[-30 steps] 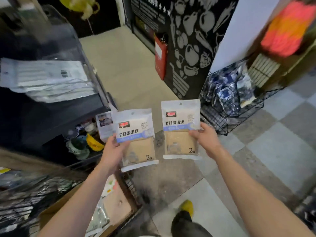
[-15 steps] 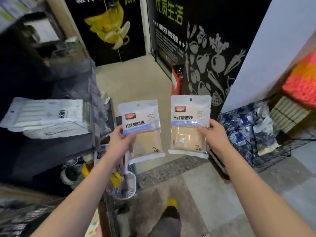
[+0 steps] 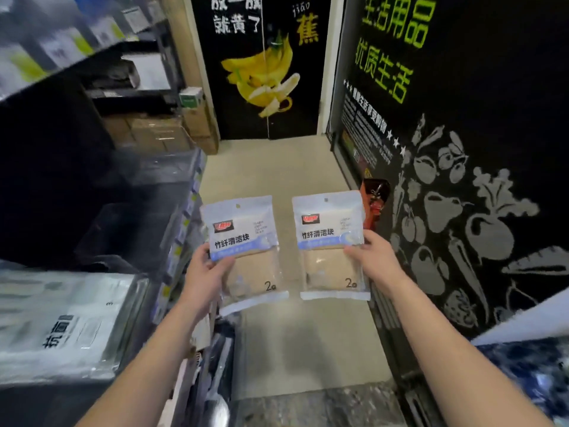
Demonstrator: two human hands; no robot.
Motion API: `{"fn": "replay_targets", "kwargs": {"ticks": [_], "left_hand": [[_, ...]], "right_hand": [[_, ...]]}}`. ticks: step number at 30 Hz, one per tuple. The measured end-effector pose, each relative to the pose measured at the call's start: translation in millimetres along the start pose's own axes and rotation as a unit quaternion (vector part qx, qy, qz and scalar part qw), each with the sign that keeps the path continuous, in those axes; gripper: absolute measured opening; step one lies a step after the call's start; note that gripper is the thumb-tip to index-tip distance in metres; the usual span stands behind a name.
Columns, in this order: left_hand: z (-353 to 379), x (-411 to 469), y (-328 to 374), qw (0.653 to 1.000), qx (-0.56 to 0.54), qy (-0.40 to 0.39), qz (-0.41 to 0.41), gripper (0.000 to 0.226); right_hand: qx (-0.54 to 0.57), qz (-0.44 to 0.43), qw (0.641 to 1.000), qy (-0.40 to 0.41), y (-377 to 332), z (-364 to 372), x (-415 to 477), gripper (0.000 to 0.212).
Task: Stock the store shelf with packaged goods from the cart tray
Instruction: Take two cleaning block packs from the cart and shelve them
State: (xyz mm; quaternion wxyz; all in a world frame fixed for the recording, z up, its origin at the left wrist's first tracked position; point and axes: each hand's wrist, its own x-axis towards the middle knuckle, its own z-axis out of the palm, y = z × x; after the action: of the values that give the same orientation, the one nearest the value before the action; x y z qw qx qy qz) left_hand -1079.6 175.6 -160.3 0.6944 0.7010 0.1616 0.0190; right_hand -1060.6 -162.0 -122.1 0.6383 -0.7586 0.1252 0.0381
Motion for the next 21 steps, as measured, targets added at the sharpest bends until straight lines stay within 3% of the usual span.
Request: {"fn": "replay_targets", "kwargs": {"ticks": [5,11,16,21], "left_hand": [[-1.3,68.2,12.6,0.997,-0.011,0.070,-0.025,0.040],[-4.7,123.4,27.2,0.977,-0.027,0.210,-0.028,0.033],[-11.9,127.6,51.7,0.936,-0.049,0.347,-0.045,0.038],[-8.0,105.9,69.4,0.883,-0.050,0.465,-0.042,0.034]], "right_hand": [[-0.003,0.003,0.998,-0.069,-20.6,33.5,103.4,0.034],[-0.020,0.002,0.980,-0.200,-44.2,111.9,241.1,0.028],[-0.053,-0.023,0.940,-0.337,-83.0,187.6,322.0,0.027],[-0.070,-0.057,0.881,-0.465,-117.7,262.4,347.4,0.025]]}}
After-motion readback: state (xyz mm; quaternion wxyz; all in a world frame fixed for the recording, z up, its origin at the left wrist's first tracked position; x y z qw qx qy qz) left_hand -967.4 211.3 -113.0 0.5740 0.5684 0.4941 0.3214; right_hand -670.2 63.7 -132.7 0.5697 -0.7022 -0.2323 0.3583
